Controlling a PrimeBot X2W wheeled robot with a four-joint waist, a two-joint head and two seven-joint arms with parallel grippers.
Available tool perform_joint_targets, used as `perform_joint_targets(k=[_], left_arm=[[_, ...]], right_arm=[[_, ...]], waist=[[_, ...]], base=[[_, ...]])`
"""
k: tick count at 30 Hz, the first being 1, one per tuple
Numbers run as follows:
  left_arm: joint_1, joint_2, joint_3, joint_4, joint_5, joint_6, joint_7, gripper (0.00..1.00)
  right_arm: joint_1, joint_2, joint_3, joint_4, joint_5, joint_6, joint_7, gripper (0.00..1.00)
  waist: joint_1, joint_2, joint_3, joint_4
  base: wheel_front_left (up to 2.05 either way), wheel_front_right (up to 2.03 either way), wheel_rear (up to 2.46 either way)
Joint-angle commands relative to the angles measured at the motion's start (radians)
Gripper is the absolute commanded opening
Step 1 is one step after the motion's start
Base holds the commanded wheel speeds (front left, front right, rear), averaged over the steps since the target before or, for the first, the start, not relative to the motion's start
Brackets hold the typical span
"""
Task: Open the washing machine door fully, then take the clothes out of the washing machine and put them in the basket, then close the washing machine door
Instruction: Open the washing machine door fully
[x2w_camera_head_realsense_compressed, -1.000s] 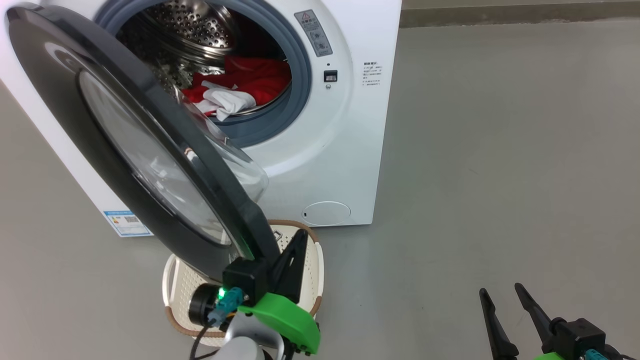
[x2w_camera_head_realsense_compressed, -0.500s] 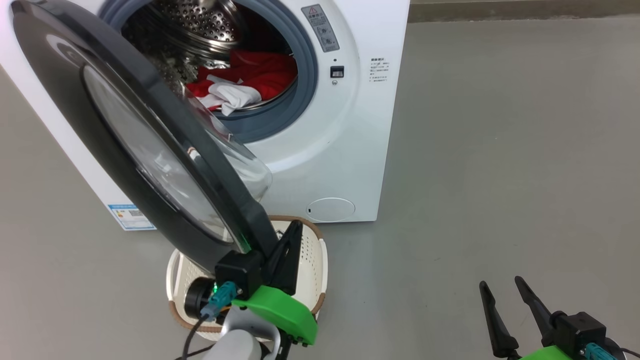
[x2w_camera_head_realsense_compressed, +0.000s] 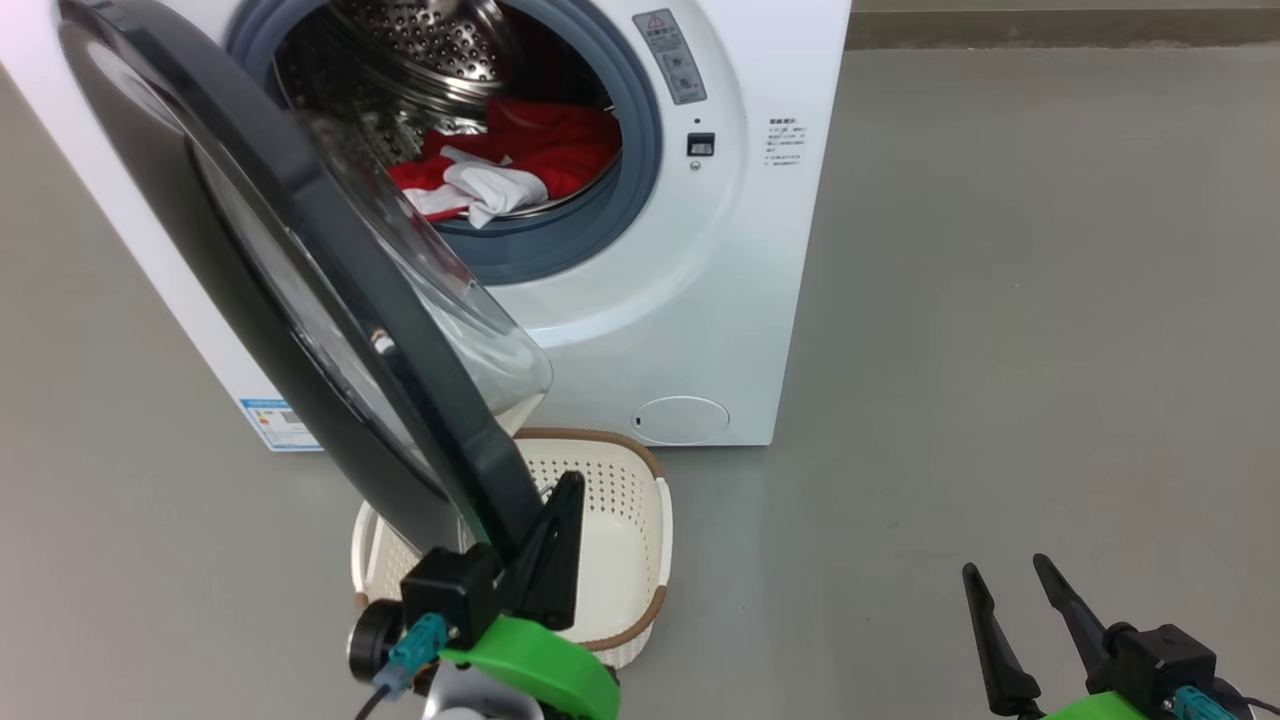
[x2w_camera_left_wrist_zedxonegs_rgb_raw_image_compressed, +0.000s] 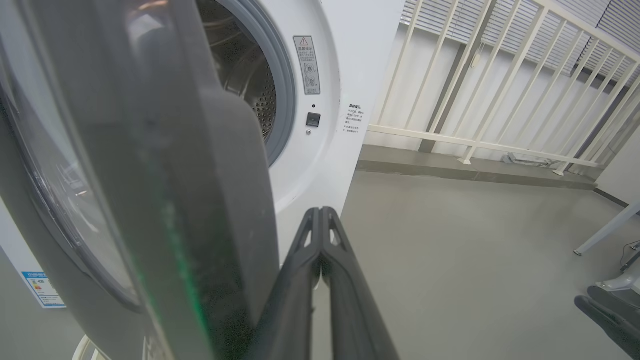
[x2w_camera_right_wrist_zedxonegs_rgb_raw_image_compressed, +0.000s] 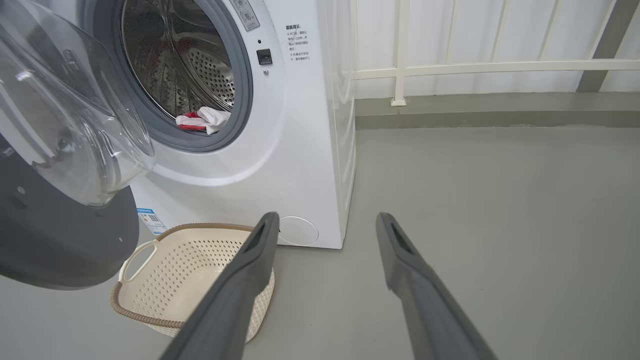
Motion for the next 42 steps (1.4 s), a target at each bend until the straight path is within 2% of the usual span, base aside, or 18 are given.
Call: perform_joint_targets(k=[1, 10, 21, 31, 42], left_arm=[[0.000, 0.038, 0.055, -0.020, 0.013, 0.021, -0.012, 0.00], [0.066, 0.074, 0.061, -0.096, 0.016, 0.057, 0.001, 0.00], [0.165, 0.137, 0.073, -0.221, 0.031, 0.122, 0.040, 0.00], [0.226, 0.195, 0.128, -0.286, 0.007, 0.155, 0.051, 0.00], [0.263, 0.227, 0.205, -0.314, -0.022, 0.191, 0.035, 0.00]], right_arm=[[-0.035, -0.013, 0.019, -0.020, 0.004, 0.000, -0.012, 1.00], [-0.028, -0.013, 0.017, -0.023, 0.001, 0.000, -0.012, 1.00], [-0.023, -0.013, 0.017, -0.025, 0.000, 0.000, -0.012, 1.00], [-0.030, -0.013, 0.015, -0.028, 0.002, 0.000, -0.012, 1.00], [-0.039, -0.013, 0.012, -0.030, 0.001, 0.000, -0.012, 1.00]], waist=[[0.0000, 0.0000, -0.001, 0.004], [0.0000, 0.0000, -0.009, 0.029], [0.0000, 0.0000, -0.013, 0.058], [0.0000, 0.0000, 0.003, 0.075], [0.0000, 0.0000, 0.020, 0.085]], base=[[0.00, 0.00, 0.00], [0.00, 0.00, 0.00], [0.00, 0.00, 0.00], [0.00, 0.00, 0.00], [0.00, 0.00, 0.00]])
